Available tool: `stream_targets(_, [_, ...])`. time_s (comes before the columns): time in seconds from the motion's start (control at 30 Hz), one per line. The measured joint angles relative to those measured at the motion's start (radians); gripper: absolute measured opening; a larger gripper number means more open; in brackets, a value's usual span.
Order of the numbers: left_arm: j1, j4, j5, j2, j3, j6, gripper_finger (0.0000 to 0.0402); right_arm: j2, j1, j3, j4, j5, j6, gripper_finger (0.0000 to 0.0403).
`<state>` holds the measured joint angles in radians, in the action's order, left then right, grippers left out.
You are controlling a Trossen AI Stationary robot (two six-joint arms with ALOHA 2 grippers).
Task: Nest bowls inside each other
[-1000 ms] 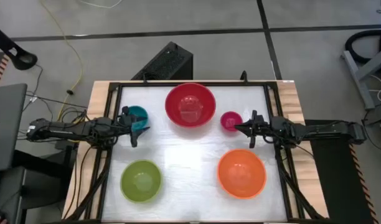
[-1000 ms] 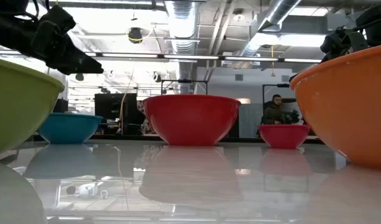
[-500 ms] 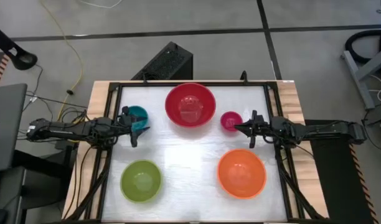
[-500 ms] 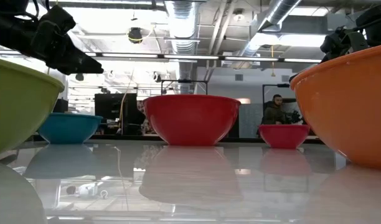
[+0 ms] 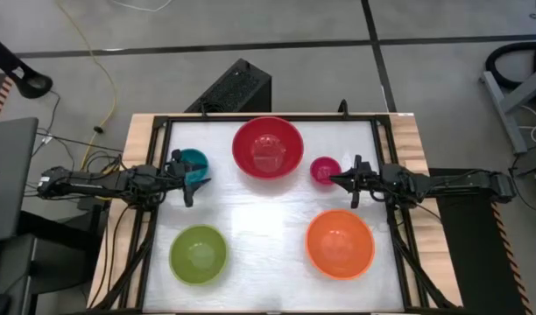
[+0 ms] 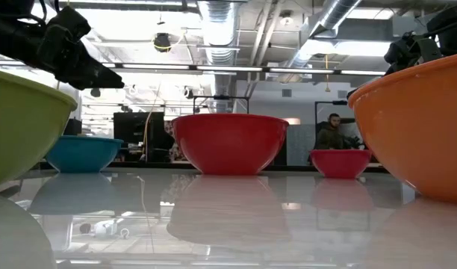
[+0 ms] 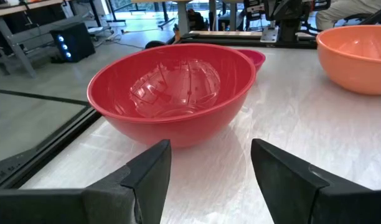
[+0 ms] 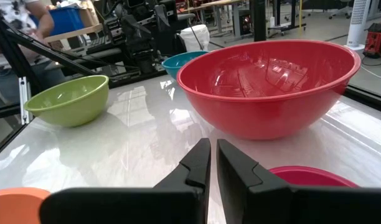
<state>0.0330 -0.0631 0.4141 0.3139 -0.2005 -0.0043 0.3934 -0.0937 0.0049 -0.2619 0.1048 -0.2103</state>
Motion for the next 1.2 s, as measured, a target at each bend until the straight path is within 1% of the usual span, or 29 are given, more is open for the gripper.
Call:
stream_targets(0.67, [0.000,0.000,0.000,0.000,0.000,-0.012,0.0213,0.000,0.000,0.000,0.000,0.000,0.000,0.0049])
stream_targets(0.73, [0.000,0.000,-0.010,0.000,0.000,-0.087,0.0213,0.000,0.000,0.000,0.000,0.000,0.000,0.0049])
stream_targets(0.9, [0.000,0.001,-0.078,0.000,0.000,-0.439,0.0213,0.000,0.000,0.000,0.000,0.000,0.000,0.0049])
stream_targets(0.97, [0.000,0.001,-0.086,0.000,0.000,-0.543,0.0213,0.000,0.000,0.000,-0.001,0.003,0.029,0.0049])
stream_targets(1.07, [0.000,0.001,-0.065,0.000,0.000,-0.578,0.0213,0.000,-0.007,0.000,-0.016,0.007,0.140,0.0049])
stream_targets(1.13, [0.000,0.014,-0.060,0.000,0.000,-0.566,0.0213,0.000,-0.007,0.000,-0.018,0.007,0.154,0.0049])
stream_targets(1.2, [0.000,0.050,-0.065,0.000,0.000,-0.519,0.0213,0.000,-0.007,0.000,-0.024,0.011,0.155,0.0049])
